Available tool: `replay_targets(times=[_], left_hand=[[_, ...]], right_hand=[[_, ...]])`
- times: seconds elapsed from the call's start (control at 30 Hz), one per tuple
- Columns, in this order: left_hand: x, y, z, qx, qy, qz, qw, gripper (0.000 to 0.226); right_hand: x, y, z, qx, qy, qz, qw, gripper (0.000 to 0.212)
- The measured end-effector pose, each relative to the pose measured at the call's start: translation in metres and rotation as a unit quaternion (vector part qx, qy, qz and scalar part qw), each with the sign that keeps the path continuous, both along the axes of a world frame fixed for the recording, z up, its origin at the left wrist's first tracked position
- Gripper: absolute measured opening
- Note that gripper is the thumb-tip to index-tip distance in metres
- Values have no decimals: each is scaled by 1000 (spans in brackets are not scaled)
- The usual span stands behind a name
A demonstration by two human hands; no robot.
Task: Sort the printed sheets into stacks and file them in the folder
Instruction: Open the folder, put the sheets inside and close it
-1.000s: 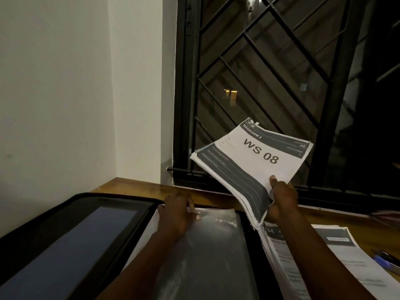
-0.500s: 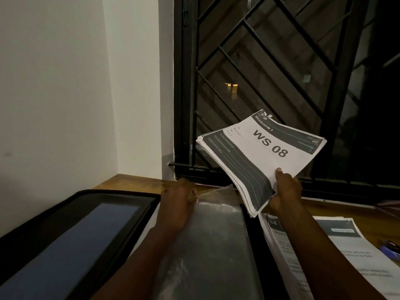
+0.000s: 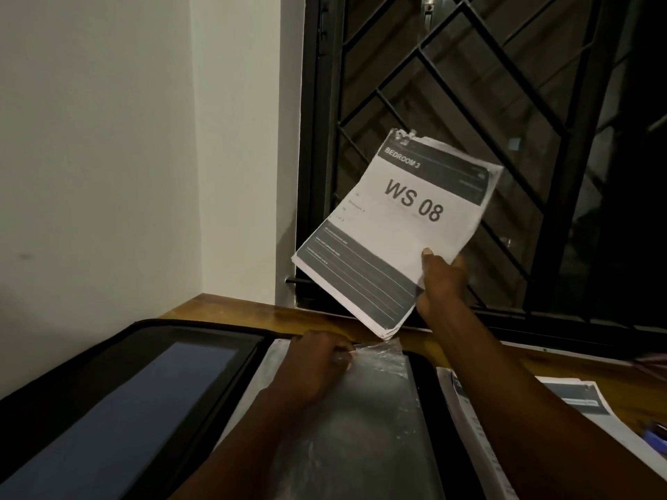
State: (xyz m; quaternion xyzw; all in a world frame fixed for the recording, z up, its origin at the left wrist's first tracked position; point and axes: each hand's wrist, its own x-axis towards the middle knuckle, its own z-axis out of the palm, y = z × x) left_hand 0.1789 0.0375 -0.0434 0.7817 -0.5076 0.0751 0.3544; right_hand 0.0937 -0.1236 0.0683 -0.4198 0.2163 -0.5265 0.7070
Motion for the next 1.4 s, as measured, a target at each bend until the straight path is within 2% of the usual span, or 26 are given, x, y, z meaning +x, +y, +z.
replay_targets(times=[0.2, 0.33, 0.47, 0.57, 0.67, 0.87, 0.93, 1.03, 1.33, 1.4], left_hand=[[4, -2, -1, -22, 11, -11, 1000, 16], [5, -2, -1, -46, 2, -3, 999, 17], [12, 1, 0, -72, -6, 28, 997, 11], [15, 4, 3, -83, 32, 46, 995, 6], [25, 10, 2, -43, 71, 83, 993, 6], [58, 24, 7, 58, 58, 118, 990, 32], [69, 23, 16, 101, 57, 144, 983, 29], [82, 26, 27, 105, 83, 139, 981, 23], [94, 28, 28, 166, 107, 105, 975, 35], [95, 28, 29, 150, 97, 106, 978, 35]], right_hand=[[36, -2, -11, -74, 67, -42, 994, 41], [48, -1, -23, -115, 105, -27, 987, 40], [51, -2, -39, -113, 123, -2, 986, 37], [47, -11, -48, -113, 172, 33, 978, 33], [40, -22, -51, -104, 188, 48, 975, 33], [37, -36, -56, -99, 217, 75, 968, 34], [38, -40, -57, -100, 219, 85, 967, 34], [40, -43, -57, -98, 240, 103, 960, 35], [40, -61, -59, -100, 300, 157, 936, 35], [41, -61, -60, -117, 312, 180, 925, 38]])
